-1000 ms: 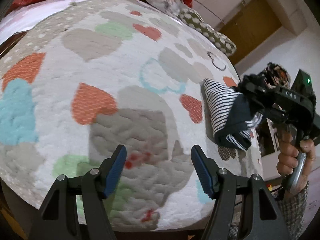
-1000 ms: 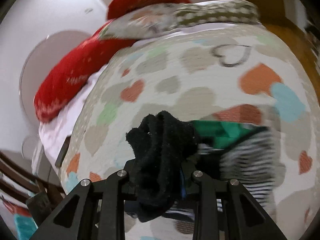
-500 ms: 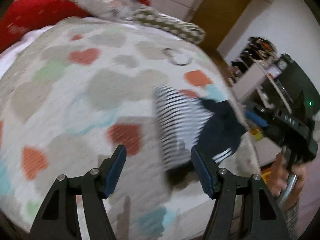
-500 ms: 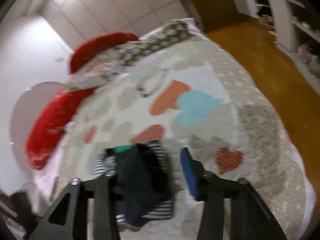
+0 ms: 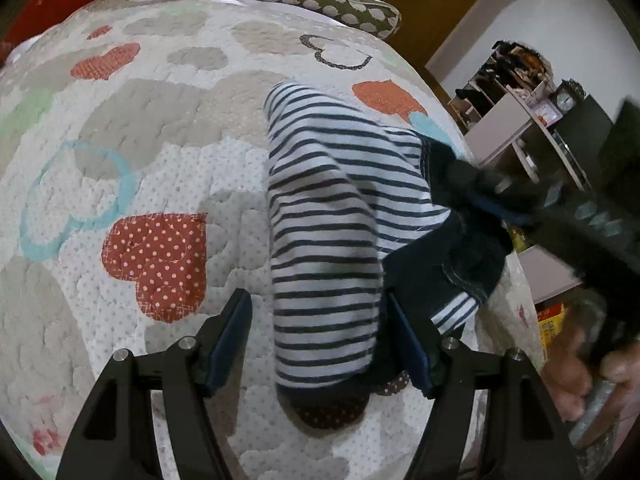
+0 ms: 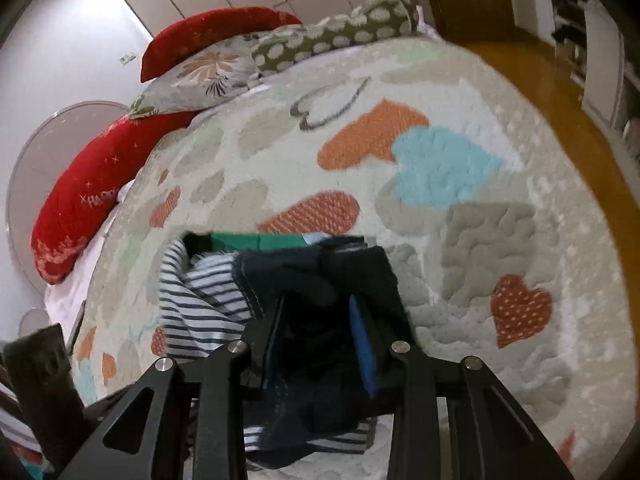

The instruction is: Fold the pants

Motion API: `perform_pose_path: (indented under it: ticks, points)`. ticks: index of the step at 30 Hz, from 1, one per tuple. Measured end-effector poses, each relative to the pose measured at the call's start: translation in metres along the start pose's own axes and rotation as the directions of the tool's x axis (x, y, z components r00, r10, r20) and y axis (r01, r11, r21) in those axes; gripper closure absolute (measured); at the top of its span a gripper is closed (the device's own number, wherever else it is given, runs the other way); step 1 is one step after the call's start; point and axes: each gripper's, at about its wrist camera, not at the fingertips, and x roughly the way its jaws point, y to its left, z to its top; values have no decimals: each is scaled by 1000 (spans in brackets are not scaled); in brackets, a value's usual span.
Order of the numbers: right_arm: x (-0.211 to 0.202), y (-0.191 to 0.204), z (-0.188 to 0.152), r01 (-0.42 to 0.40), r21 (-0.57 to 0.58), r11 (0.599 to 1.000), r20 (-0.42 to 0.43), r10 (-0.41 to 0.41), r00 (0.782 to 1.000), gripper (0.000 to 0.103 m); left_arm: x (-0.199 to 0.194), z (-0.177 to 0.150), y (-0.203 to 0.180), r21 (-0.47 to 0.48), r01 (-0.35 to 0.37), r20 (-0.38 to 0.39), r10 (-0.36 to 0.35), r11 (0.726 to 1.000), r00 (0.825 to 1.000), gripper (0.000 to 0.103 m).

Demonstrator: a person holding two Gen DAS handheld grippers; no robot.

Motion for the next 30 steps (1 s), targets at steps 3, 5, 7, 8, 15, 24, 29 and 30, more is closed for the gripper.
perform_pose_path:
  ticks: [3,5,7,8,15,24,29,30]
  points:
    - [-19,23,9,-35,-67,997,52,39,998,68,1,-1,-1,3,-2,14,2,1000,1000,34]
    - [-17,40,19,-208,-70,976,-5,208,978,68,2,-3,-3,8,-6,25,6,1000,1000,34]
    - [2,46,25,-337,-20,941,-114,333,936,68,0,-6,-4,6,-5,32,5,1000,999,34]
    - [18,49,27,-362,7,932,-183,357,916,68,0,-7,-4,4,-4,33,4,1000,999,34]
    - [75,30,51,-18,39,999,-149,24,989,72,-6,-11,0,2,16,24,-16,1000,1000,34]
    - [25,37,45,-22,-161,987,-48,15,999,70,-39,-14,6,-30,59,29,-58,998,998,34]
    - [16,50,40,-119,-185,976,-18,118,993,70,-53,-6,5,-8,34,74,-33,999,997,34]
    - [15,46,35,-199,-147,969,-40,196,980,70,-50,-5,5,-8,32,67,-31,999,997,34]
